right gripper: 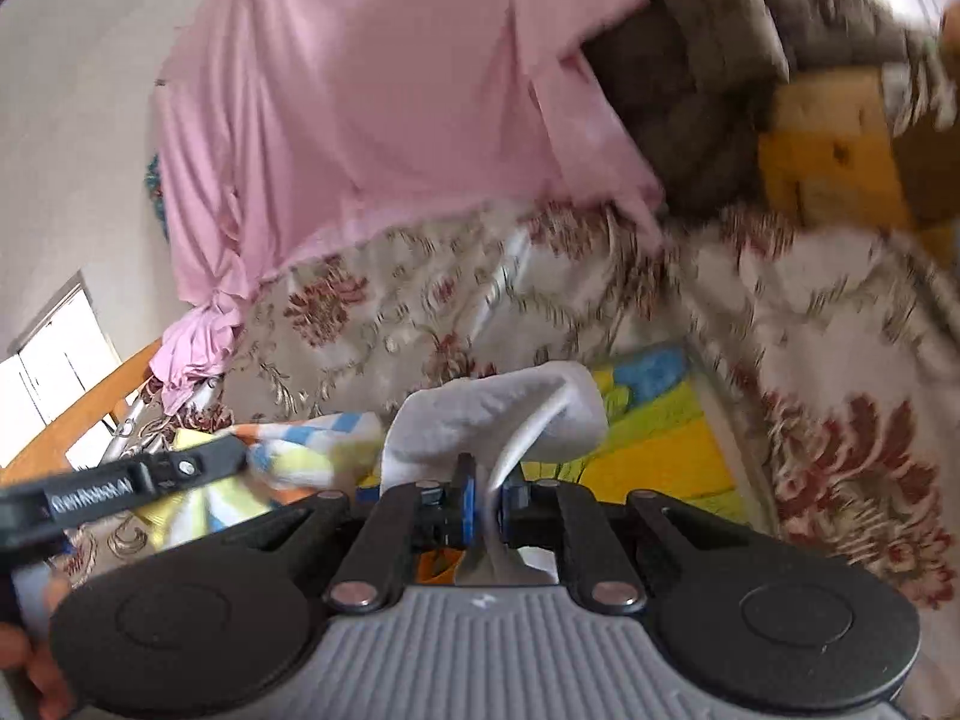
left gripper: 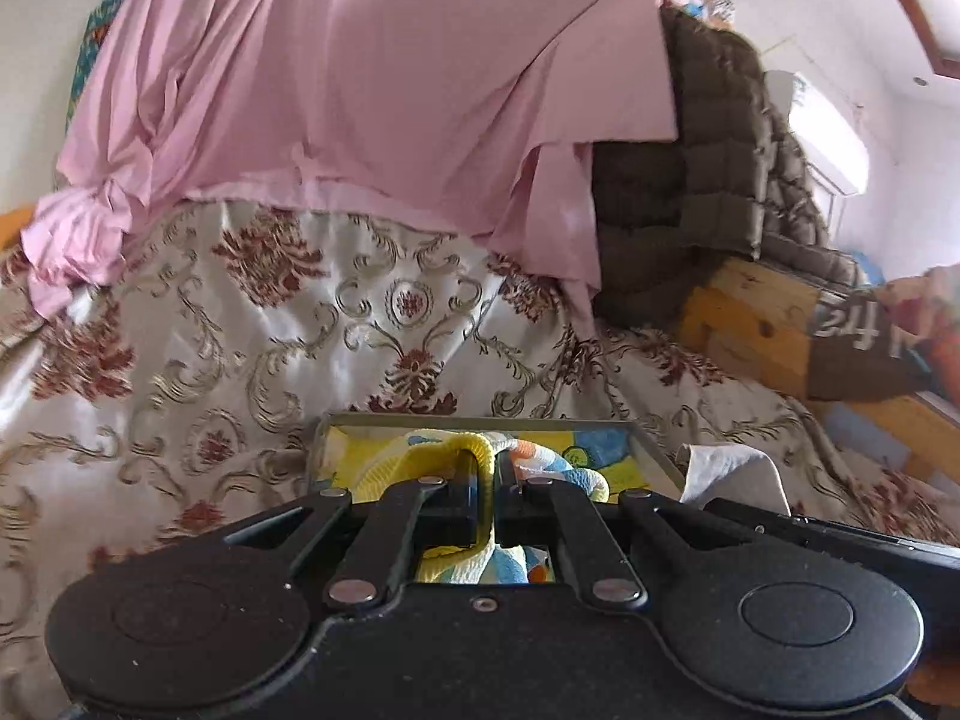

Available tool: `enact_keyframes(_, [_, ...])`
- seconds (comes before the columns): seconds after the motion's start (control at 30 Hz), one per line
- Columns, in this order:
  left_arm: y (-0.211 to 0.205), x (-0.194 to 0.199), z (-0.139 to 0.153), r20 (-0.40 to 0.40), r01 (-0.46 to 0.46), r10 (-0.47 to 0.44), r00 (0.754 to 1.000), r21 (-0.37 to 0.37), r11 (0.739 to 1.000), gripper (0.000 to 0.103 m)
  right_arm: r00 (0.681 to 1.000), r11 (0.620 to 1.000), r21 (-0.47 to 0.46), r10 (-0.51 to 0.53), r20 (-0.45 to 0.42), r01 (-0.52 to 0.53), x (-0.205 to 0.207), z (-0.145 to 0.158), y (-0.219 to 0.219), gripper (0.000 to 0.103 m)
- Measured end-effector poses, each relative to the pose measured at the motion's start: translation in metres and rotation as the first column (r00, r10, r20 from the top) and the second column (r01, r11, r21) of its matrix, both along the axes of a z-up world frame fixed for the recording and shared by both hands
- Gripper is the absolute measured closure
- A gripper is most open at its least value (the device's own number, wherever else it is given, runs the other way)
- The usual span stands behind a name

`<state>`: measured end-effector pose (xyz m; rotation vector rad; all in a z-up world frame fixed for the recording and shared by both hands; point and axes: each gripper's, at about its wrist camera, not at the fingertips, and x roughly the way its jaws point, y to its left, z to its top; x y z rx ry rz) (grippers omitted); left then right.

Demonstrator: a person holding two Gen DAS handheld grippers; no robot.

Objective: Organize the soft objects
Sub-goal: 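Carry the striped towel with the left tool while the right tool carries the white bag over the tray, then open the left tool over the tray while the right tool releases the white bag there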

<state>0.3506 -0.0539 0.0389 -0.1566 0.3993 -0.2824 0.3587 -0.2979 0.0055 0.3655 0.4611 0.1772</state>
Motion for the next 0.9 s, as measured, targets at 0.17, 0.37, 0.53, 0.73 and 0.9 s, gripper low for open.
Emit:
enact_keyframes(0.17, [-0.023,0.044,-0.018,-0.075,-0.002,-0.002,0.997,-0.046,0.999,0.099,0.997,0.997,0.057,-0.044,-0.07,0.048,0.024,-0.018,-0.022,0.094])
enact_keyframes(0.37, [-0.044,0.071,-0.043,-0.153,0.01,-0.025,0.988,-0.096,0.995,0.099,0.988,0.981,0.162,-0.085,-0.132,0.106,0.034,-0.038,-0.053,0.093])
enact_keyframes(0.53, [-0.057,0.075,-0.059,-0.184,0.027,-0.048,0.982,-0.116,0.993,0.099,0.982,0.966,0.209,-0.128,-0.139,0.156,0.038,-0.045,-0.072,0.091])
enact_keyframes(0.73, [-0.077,0.079,-0.067,-0.21,0.08,-0.091,0.973,-0.062,0.995,0.097,0.98,0.96,0.231,-0.126,-0.157,0.161,0.043,-0.046,-0.079,0.075])
enact_keyframes(0.9, [-0.082,0.081,-0.071,-0.251,0.089,-0.093,0.963,-0.027,0.996,0.094,0.972,0.953,0.252,-0.116,-0.203,0.167,0.042,-0.049,-0.08,0.05])
